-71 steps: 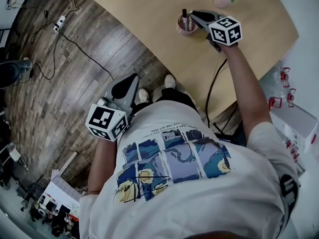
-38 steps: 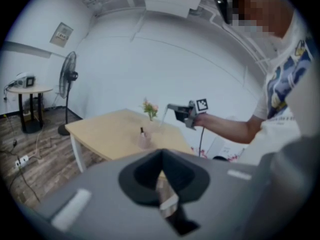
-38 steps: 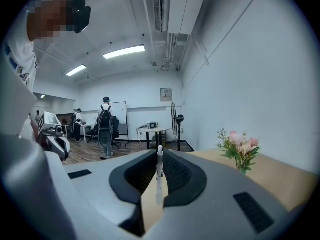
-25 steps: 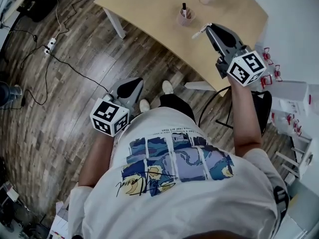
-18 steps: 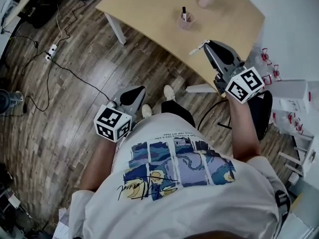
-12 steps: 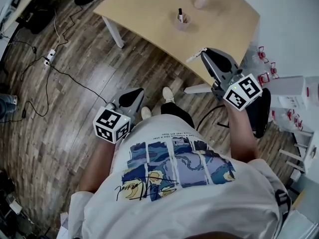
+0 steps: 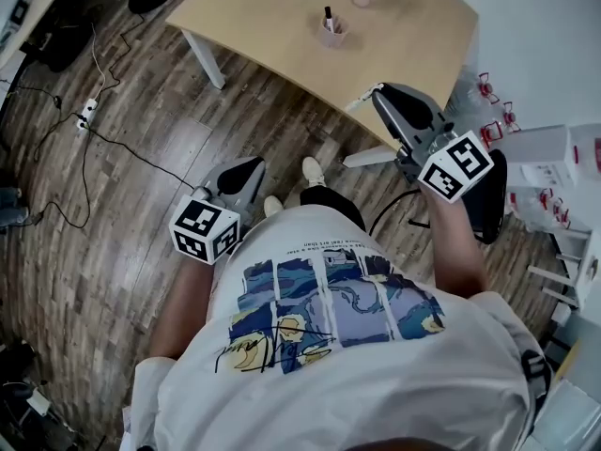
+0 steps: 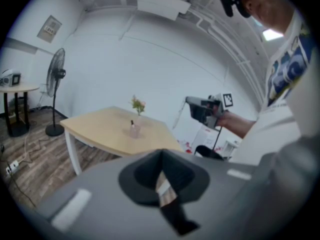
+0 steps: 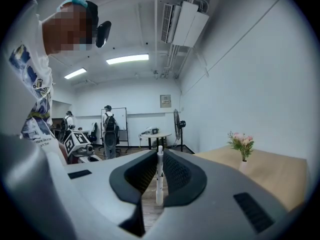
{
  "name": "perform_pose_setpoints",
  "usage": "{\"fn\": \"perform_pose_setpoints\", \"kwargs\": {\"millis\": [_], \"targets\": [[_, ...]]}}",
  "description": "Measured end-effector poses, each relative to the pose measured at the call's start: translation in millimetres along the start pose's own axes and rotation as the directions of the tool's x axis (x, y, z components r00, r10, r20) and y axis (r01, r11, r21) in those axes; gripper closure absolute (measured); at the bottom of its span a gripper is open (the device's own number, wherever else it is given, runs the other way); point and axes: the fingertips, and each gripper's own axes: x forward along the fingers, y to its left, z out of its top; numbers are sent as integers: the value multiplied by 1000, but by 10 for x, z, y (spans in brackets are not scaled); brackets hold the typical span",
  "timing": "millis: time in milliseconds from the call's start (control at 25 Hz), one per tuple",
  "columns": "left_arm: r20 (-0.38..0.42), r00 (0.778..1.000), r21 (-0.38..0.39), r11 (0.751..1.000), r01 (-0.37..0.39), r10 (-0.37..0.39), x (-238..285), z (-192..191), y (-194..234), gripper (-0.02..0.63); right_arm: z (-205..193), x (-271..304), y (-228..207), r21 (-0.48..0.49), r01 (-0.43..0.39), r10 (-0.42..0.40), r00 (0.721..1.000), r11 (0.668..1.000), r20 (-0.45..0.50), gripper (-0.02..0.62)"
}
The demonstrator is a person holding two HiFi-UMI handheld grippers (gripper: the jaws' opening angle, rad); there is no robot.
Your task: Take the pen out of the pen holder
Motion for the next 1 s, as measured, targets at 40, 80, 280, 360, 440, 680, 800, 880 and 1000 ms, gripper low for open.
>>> {"fn": "perform_pose_setpoints", "kwargs": {"millis": [40, 80, 280, 360, 440, 680, 800, 880, 1000], "targets": [[0, 1000, 0, 1000, 0, 0, -3, -10, 3, 597, 1, -1, 5, -2, 1, -1, 1000, 1000, 0, 561], [0, 1000, -1, 1000, 0, 0, -5, -23, 5, 597, -1, -2, 9, -4, 2, -2, 1000, 1000, 0, 561], [-5, 1000, -9, 1000, 1, -1, 13, -72, 19, 597, -27, -4, 5, -9, 6, -6, 1000, 1000, -3, 561], [-5, 1000, -11, 1000, 1, -1, 27, -76, 34, 597, -32, 5, -6, -11, 6, -6, 1000, 1000, -4, 561], [-5, 1000, -11, 1000, 1, -1, 37, -70, 44, 597, -35, 13, -15, -13, 5, -5, 1000, 1000, -7, 561], [-7, 1000, -16, 1000, -5, 5, 124, -22, 91, 597, -52, 46, -131, -8, 5, -5, 1000, 1000, -12, 561], [-14, 1000, -22, 1000, -7, 6, 191, 2, 116, 597, -55, 72, -206, -3, 1, -2, 1000, 1000, -16, 561], [-18, 1000, -23, 1000, -6, 6, 249, 30, 129, 597, -54, 83, -269, 1, -1, 1, 1000, 1000, -18, 561], [-24, 1000, -24, 1000, -11, 10, 351, 70, 170, 597, -70, 108, -382, 6, -4, 4, 1000, 1000, -20, 561]]}}
